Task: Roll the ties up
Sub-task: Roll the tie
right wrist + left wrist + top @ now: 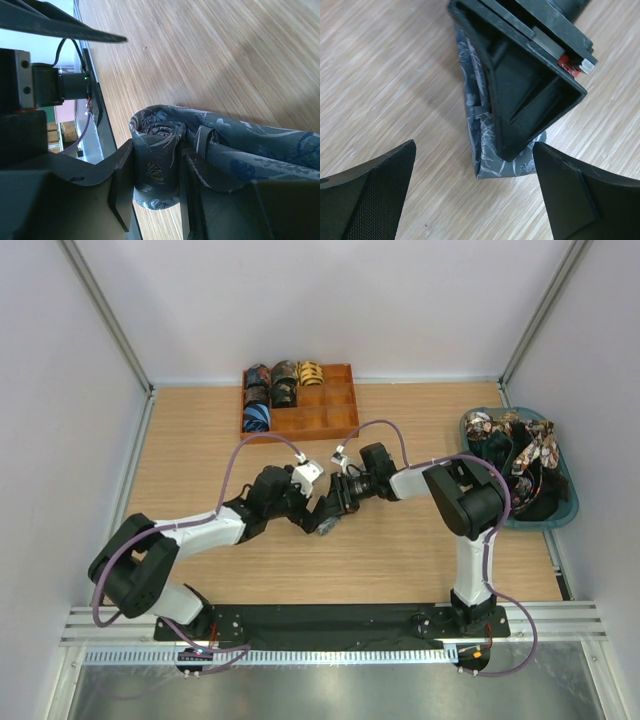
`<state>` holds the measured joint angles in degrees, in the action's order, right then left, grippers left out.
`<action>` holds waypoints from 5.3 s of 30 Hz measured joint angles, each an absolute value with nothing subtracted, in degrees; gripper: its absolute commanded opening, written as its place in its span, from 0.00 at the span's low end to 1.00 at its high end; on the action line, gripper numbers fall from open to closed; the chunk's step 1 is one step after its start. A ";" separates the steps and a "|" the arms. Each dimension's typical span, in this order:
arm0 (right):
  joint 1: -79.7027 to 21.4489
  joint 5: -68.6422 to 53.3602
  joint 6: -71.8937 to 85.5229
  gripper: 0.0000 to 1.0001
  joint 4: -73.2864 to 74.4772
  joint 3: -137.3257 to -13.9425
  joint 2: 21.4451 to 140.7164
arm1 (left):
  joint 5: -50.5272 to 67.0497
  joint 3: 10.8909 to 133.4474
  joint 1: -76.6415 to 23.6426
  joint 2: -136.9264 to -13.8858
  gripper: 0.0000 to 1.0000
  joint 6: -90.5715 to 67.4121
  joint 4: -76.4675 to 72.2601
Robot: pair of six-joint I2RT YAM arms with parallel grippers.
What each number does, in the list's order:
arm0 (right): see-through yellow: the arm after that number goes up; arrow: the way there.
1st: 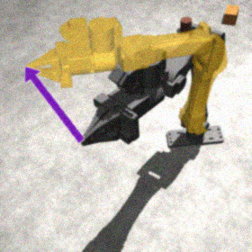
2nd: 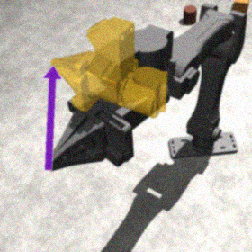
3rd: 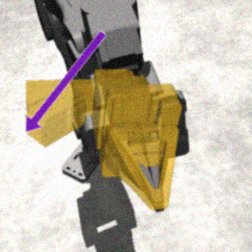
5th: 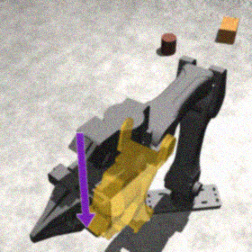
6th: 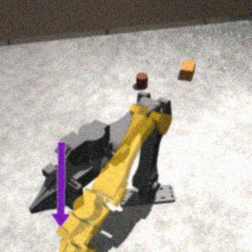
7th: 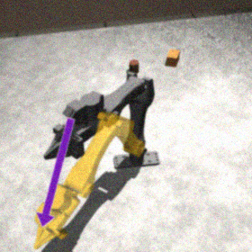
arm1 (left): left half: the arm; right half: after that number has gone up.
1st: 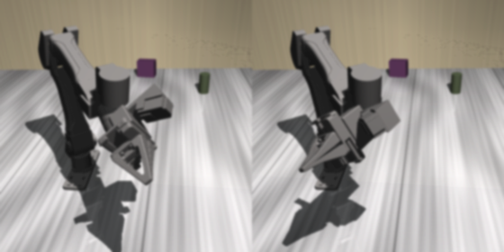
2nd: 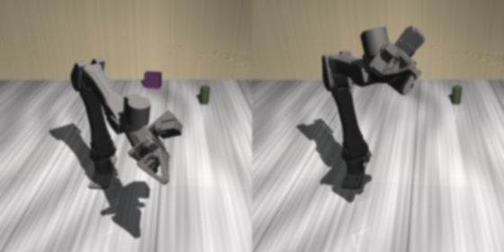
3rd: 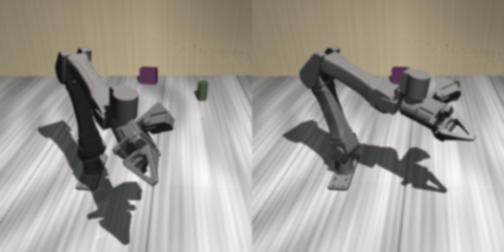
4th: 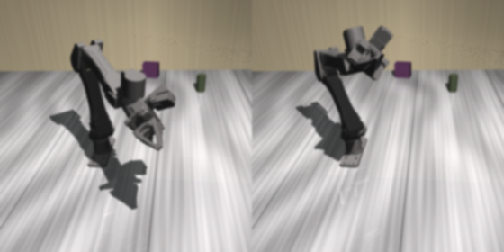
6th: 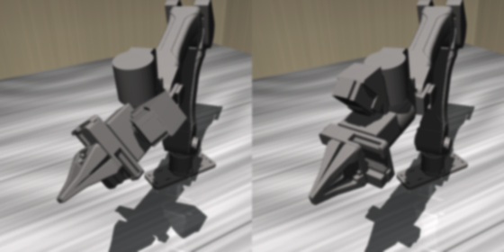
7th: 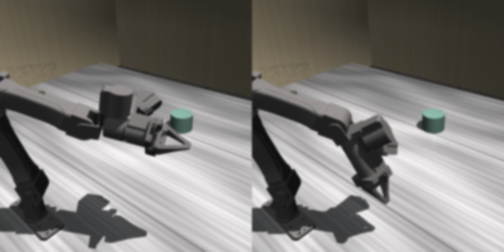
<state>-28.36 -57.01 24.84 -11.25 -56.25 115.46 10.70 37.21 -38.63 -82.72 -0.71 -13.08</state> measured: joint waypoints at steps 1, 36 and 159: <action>-28.27 -57.10 25.08 0.27 -11.27 -56.25 115.52 | 11.46 37.58 -38.68 -83.55 1.00 0.08 -12.91; -27.88 -57.08 25.93 0.27 -11.38 -56.21 115.63 | 6.52 48.62 -45.91 -97.67 0.81 4.78 -2.28; -82.43 53.23 0.43 0.73 20.40 -68.97 111.83 | 5.89 76.05 -46.15 -112.29 0.30 -2.44 28.05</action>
<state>-82.43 53.23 0.43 20.40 -68.97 111.83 5.89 76.05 -46.15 -112.29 -2.44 28.05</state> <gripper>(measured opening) 0.728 0.436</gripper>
